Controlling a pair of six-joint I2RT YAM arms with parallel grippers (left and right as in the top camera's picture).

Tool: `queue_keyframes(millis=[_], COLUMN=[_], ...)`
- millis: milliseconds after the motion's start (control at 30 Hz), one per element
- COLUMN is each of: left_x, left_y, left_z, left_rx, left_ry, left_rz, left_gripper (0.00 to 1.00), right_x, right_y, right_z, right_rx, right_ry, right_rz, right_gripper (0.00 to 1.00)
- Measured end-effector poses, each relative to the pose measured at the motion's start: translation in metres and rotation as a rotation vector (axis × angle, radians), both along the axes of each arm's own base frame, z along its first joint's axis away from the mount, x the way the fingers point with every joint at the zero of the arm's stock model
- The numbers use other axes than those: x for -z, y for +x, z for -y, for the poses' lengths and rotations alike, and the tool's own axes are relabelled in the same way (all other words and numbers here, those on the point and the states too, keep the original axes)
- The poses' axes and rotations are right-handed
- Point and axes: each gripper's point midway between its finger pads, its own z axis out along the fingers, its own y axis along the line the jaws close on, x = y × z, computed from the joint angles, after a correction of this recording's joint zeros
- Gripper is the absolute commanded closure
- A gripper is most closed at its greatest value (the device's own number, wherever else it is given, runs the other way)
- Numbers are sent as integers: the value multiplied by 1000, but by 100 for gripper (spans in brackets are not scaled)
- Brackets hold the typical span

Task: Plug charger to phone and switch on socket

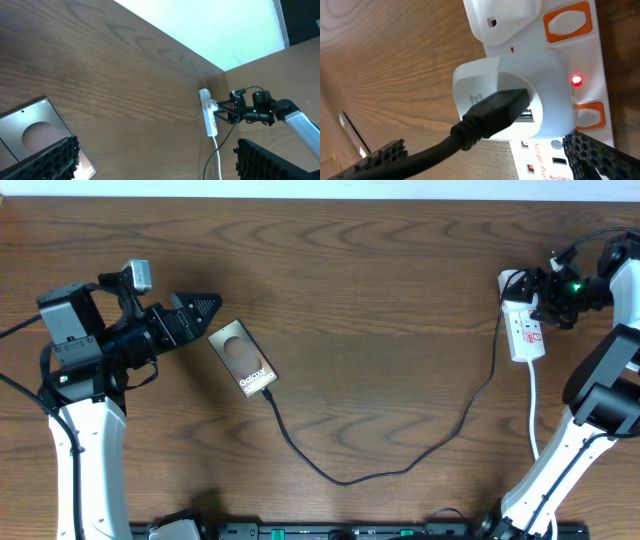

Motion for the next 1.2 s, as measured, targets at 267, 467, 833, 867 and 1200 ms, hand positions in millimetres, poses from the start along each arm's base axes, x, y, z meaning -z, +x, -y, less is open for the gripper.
queue_keyframes(millis=[267,467,833,867,1200], left_x=[0,0,0,0,0], left_y=[0,0,0,0,0], left_z=[0,0,0,0,0], left_rx=[0,0,0,0,0], left_ry=[-1,0,-1,0,0], left_rz=[-2,-2,-3,-2,-2], left_gripper=[2,2,2,2,2], right_x=[-6,-10,-36,-40,-93], right_y=[0,-6,-18,-18,-30], right_z=[4,7,13,13,27], right_rx=[0,0,1,4,53], right_ry=[-23,-47,-97,-101,-210], right_rz=[-8,-40,-102,-103,-133], right_gripper=[1,1,6,6,5])
